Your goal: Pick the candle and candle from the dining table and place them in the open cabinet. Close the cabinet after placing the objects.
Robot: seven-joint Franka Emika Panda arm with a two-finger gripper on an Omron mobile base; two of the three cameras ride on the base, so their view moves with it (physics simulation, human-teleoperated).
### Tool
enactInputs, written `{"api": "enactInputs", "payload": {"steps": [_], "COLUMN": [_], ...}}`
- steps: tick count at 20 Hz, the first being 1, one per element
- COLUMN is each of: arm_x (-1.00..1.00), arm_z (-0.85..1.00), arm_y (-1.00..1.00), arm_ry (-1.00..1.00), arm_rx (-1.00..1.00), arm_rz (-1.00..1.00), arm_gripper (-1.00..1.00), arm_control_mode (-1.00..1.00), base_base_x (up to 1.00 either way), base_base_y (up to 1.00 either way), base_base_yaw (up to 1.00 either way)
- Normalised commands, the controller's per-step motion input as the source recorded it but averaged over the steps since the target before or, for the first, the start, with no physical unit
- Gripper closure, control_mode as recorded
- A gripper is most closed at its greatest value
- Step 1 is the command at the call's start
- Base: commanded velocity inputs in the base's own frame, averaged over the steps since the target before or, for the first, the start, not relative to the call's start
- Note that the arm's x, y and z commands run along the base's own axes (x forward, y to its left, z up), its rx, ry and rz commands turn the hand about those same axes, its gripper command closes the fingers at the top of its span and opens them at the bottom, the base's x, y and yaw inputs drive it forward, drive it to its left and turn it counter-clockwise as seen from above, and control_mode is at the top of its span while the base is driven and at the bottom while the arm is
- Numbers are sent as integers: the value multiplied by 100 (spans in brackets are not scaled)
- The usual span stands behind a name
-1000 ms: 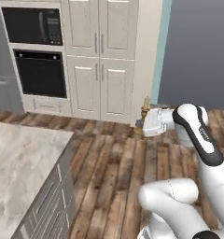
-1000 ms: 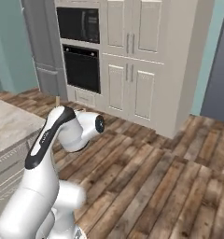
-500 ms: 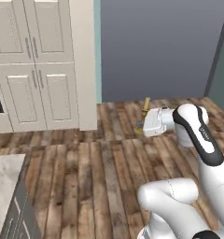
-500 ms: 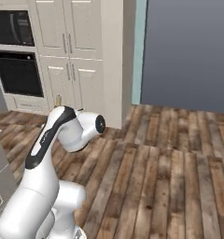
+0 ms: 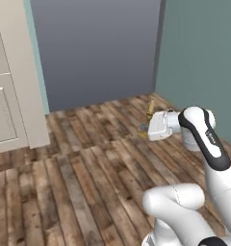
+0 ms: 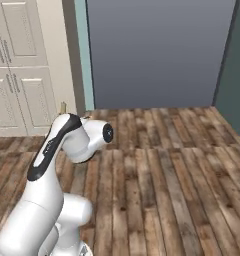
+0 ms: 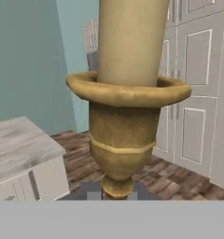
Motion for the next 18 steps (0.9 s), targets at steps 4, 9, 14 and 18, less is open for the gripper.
{"api": "enactInputs", "payload": {"steps": [4,9,14,18], "arm_x": [0,0,0,0], "arm_z": [0,0,0,0], "arm_y": [0,0,0,0], "arm_ry": [0,0,0,0], "arm_rx": [0,0,0,0], "arm_rz": [0,0,0,0], "arm_gripper": [100,100,100,100], "arm_control_mode": [100,100,100,100], "base_base_x": [5,2,0,0], "base_base_y": [-34,-33,-36,-41], "base_base_yaw": [-49,-50,-51,-52]}}
